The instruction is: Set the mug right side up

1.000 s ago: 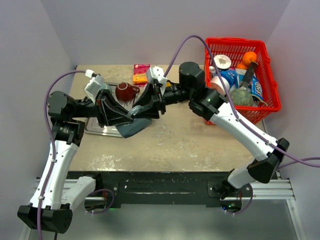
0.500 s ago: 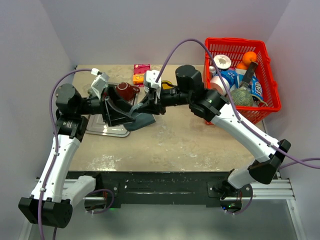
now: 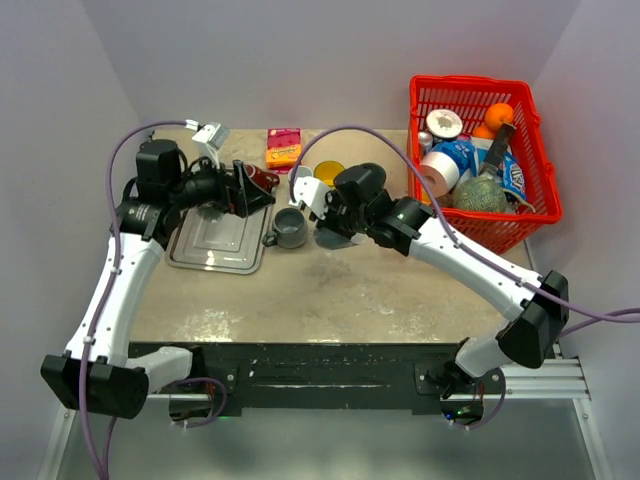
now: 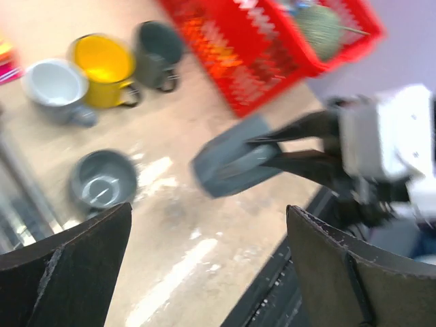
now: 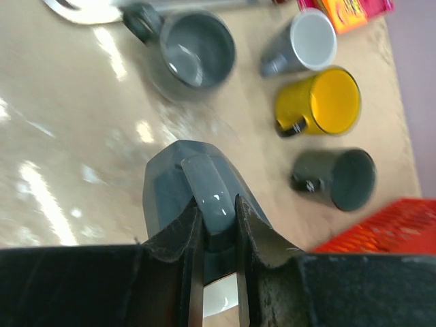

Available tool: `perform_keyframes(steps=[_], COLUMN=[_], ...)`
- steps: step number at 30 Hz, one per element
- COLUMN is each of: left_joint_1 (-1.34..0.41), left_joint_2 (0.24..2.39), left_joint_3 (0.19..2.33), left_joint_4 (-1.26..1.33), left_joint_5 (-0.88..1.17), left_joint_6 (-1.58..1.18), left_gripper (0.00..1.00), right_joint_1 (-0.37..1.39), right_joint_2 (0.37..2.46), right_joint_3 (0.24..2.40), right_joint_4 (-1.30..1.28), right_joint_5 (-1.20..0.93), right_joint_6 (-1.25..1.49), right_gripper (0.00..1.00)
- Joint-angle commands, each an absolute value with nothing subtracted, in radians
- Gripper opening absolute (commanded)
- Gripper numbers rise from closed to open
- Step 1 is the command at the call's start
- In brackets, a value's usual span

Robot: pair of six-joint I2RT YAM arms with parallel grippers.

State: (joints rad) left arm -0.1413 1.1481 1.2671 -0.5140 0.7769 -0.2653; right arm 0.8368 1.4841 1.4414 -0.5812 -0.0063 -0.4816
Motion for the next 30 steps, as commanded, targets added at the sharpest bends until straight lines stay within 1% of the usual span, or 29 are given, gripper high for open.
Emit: perform_keyframes(steps=[1, 3, 7, 10, 12, 18, 22, 30], left_joint_1=[-0.143, -0.143, -0.14, -0.135, -0.132, -0.11, -0.092, -0.075], left_joint_2=[1.215, 1.238, 1.262, 1.272, 1.281, 1.304, 1.319, 1.344], left_joint_3=[1.334, 1.339, 1.338, 1.33, 1.327, 1.302, 1.267, 1.233], left_joint_4=[-0.652, -0.663, -0.663, -0.652, -0.644, -0.601, -0.558, -0.508], left_joint_5=[0.392, 0.309, 0.258, 0.219, 0.21, 0.21, 0.25, 0.31], left_joint_6=[-0.241, -0.255, -0.273, -0.285, -0.293, -0.336, -0.371, -0.379], left_gripper=[0.99, 0.99, 0.99, 0.99, 0.99, 0.99, 0.99, 0.99], right_joint_1=[0.839, 0.838, 0.841, 0.842, 0.842, 0.864, 0.885, 0.92], right_joint_2=[1.416, 1.42, 1.445, 1.511, 1.57, 1.632, 1.675, 1.746], right_joint_3=[1.401, 1.358, 1.295, 1.316, 1.344, 1.361, 1.351, 1.371], right_joint_4=[-0.477, -0.439, -0.356, -0.362, -0.411, -0.417, -0.41, -0.408], right_joint_5=[0.253, 0.285, 0.291, 0.291, 0.288, 0.262, 0.298, 0.288], right_joint_6=[-0.695, -0.785, -0.928, -1.023, -1.066, -1.172, -1.204, -1.229], right_gripper=[0.0, 0.0, 0.0, 0.0, 0.0, 0.0, 0.0, 0.0])
